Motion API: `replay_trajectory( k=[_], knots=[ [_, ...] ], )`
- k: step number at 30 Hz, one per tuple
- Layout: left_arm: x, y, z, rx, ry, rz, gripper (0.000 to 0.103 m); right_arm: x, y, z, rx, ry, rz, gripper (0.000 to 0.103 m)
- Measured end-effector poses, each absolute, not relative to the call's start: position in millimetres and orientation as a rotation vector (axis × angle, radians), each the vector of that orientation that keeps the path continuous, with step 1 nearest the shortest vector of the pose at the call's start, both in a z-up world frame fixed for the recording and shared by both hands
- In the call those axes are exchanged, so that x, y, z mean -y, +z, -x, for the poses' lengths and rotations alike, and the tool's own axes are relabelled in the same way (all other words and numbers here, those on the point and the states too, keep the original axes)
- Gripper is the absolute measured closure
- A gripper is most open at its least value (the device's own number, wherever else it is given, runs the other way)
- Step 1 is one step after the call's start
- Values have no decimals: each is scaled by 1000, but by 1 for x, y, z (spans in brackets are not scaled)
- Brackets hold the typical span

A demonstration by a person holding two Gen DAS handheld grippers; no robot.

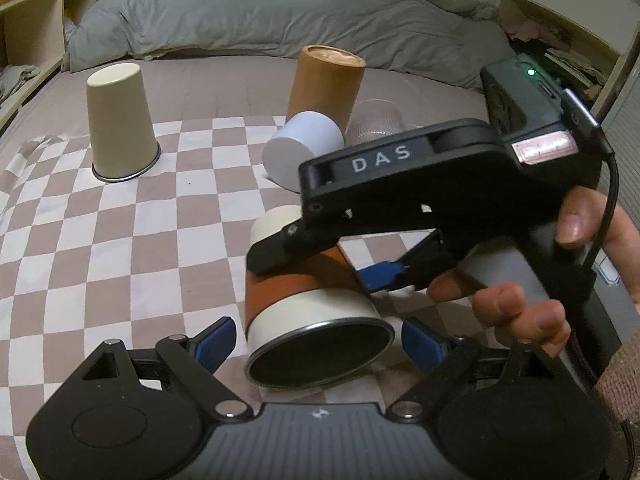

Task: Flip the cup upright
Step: 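Grasp the tumbler's base with the right gripper while the left gripper holds it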

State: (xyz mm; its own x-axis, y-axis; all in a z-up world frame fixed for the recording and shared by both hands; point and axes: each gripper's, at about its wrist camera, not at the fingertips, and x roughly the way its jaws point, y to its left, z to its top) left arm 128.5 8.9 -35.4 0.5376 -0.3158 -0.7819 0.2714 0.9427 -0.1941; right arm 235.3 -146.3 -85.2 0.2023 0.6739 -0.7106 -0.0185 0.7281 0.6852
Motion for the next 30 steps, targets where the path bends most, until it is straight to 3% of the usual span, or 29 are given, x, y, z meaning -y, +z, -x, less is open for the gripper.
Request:
replay_trajectory(
  k=[2, 19, 30],
  knots=[
    [-9, -34, -127, -934, -355, 47, 14, 144, -86, -235, -1284, 554, -628, 30],
    [-8, -22, -113, -886, -413, 84, 13, 196, -70, -204, -1157, 394, -587, 31],
    [8, -25, -111, -855, -451, 75, 13, 258, -93, -161, -1109, 128, -956, 31]
  ],
)
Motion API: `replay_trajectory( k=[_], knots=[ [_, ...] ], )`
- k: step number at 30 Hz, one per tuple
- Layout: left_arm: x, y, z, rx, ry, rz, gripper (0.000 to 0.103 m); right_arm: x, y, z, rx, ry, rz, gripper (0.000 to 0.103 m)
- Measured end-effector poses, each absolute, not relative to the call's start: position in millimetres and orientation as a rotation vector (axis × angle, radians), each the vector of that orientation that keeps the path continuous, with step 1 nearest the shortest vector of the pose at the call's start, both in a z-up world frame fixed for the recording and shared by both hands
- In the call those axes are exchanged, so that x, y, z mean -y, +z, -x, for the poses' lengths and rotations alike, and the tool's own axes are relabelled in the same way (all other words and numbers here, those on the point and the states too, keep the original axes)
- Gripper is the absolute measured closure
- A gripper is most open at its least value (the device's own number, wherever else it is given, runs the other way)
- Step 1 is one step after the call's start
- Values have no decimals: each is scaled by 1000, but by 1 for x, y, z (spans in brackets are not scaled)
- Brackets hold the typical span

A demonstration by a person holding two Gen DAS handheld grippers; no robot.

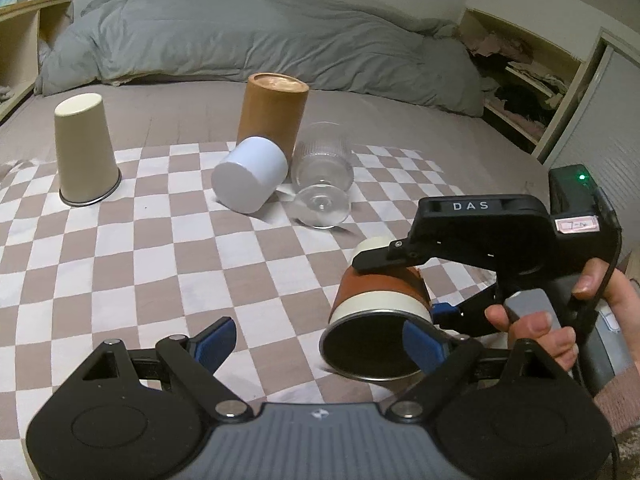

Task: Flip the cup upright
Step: 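Grasp the tumbler's base with the right gripper while the left gripper holds it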

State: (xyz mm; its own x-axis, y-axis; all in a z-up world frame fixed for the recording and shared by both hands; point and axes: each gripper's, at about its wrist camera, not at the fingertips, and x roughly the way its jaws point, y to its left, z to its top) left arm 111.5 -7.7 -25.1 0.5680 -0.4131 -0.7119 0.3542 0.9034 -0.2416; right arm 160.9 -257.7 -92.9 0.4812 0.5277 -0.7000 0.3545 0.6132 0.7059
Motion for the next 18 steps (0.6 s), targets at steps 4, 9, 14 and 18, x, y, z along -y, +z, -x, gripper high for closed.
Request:
replay_trajectory(
  k=[4, 9, 14, 18],
  knots=[
    [12, -25, -112, -850, -465, 74, 13, 256, -92, -159, -1107, 122, -946, 31],
    [16, -25, -113, -840, -484, 71, 13, 257, -89, -160, -1107, 114, -930, 31],
    [22, -30, -114, -841, -492, 56, 12, 259, -96, -159, -1117, 97, -1007, 31],
    [26, -32, -114, -850, -499, 45, 12, 258, -93, -158, -1110, 105, -985, 31]
  ],
)
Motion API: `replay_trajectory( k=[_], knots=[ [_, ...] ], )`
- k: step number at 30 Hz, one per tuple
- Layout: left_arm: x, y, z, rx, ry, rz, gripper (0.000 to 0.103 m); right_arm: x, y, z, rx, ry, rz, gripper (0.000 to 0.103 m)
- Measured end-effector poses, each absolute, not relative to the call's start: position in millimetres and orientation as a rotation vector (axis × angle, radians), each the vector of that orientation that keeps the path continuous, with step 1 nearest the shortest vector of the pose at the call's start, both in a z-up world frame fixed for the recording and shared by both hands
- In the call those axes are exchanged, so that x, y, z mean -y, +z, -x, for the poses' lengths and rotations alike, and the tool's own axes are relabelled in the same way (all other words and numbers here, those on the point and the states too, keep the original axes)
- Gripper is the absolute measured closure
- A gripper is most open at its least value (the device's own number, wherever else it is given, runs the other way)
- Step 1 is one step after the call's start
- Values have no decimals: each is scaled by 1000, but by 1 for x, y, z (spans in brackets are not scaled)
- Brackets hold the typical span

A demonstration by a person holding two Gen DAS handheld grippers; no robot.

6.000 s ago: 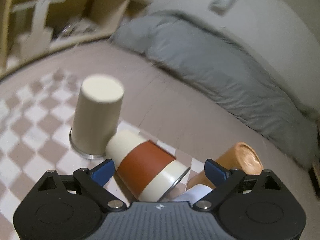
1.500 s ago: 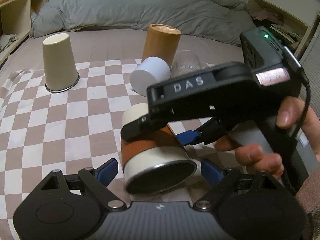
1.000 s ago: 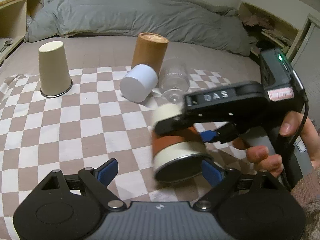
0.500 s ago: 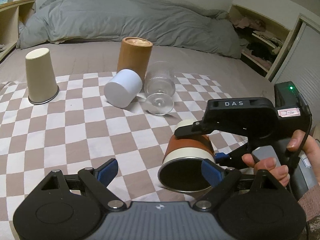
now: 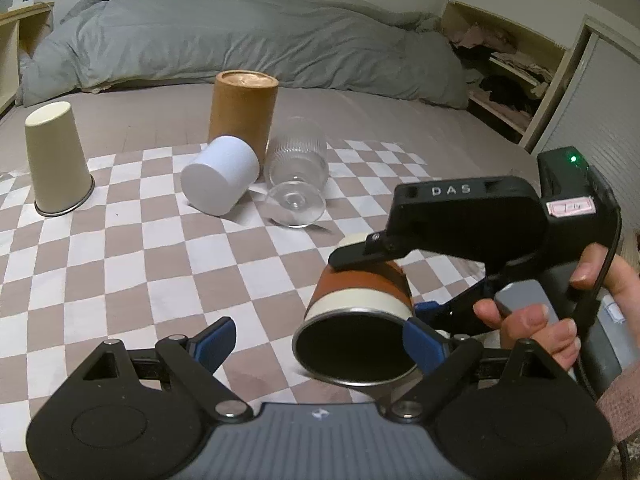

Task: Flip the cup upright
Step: 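Grasp the tumbler's base with the right gripper while the left gripper holds it, then open the left gripper and rotate the tumbler upright with the right gripper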

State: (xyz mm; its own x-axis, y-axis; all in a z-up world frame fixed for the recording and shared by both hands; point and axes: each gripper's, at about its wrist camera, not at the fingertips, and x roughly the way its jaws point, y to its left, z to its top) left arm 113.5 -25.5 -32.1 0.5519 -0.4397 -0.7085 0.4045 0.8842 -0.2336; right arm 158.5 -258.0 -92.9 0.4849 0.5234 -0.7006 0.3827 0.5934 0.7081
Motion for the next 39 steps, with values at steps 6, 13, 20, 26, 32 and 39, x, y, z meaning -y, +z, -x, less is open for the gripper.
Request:
replay_trajectory(
  k=[6, 13, 20, 26, 32, 39],
  knots=[
    [32, -38, -113, -859, -517, 34, 10, 265, -99, -157, -1103, 77, -1077, 31],
    [43, -54, -113, -881, -514, -15, 7, 265, -111, -148, -1103, 15, -1272, 31],
    [40, -64, -115, -895, -508, -40, 7, 262, -109, -146, -1136, 37, -1232, 30],
    [32, -65, -115, -898, -501, -44, 7, 270, -87, -146, -1114, 123, -1068, 19],
    [26, -70, -118, -922, -478, -53, 7, 268, -49, -151, -1032, 259, -669, 19],
    [23, -74, -122, -940, -474, -58, 7, 257, -42, -189, -953, 388, -499, 23]
  ],
)
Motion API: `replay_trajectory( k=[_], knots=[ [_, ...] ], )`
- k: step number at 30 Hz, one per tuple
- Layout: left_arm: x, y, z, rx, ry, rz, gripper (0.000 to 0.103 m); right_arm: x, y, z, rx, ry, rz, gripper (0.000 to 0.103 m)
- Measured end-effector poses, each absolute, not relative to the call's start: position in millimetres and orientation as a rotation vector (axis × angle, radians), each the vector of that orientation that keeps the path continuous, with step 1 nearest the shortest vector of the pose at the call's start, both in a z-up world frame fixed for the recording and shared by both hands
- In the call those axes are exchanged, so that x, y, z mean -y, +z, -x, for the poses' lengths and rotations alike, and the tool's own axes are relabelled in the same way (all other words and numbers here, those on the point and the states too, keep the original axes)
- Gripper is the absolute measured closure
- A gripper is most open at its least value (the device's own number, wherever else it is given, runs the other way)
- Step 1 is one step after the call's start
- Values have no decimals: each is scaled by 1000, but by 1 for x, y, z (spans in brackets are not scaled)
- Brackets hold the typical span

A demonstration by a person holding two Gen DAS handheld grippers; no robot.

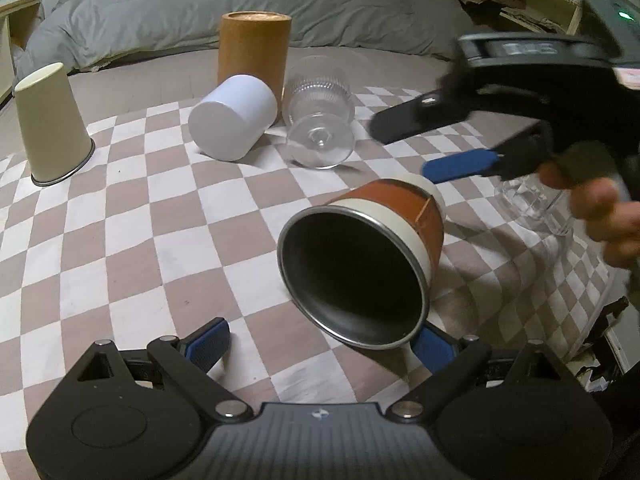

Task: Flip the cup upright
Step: 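Open the left gripper and rotate the tumbler upright with the right gripper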

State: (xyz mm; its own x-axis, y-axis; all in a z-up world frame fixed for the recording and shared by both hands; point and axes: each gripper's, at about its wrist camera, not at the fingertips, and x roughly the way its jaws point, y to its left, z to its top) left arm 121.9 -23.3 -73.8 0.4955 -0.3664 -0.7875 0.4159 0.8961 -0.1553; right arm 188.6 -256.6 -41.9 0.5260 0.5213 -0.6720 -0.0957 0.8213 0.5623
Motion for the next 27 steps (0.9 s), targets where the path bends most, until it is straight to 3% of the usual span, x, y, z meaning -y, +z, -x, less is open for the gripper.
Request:
replay_trajectory(
  k=[15, 19, 27],
  knots=[
    [-9, -77, -130, -956, -372, -97, 7, 242, -52, -170, -1096, 458, -496, 25],
    [-13, -78, -130, -952, -366, -99, 7, 231, -44, -162, -1081, 533, -329, 25],
    [-21, -77, -136, -953, -367, -63, 7, 192, -14, -150, -864, 689, 308, 20]
  ],
)
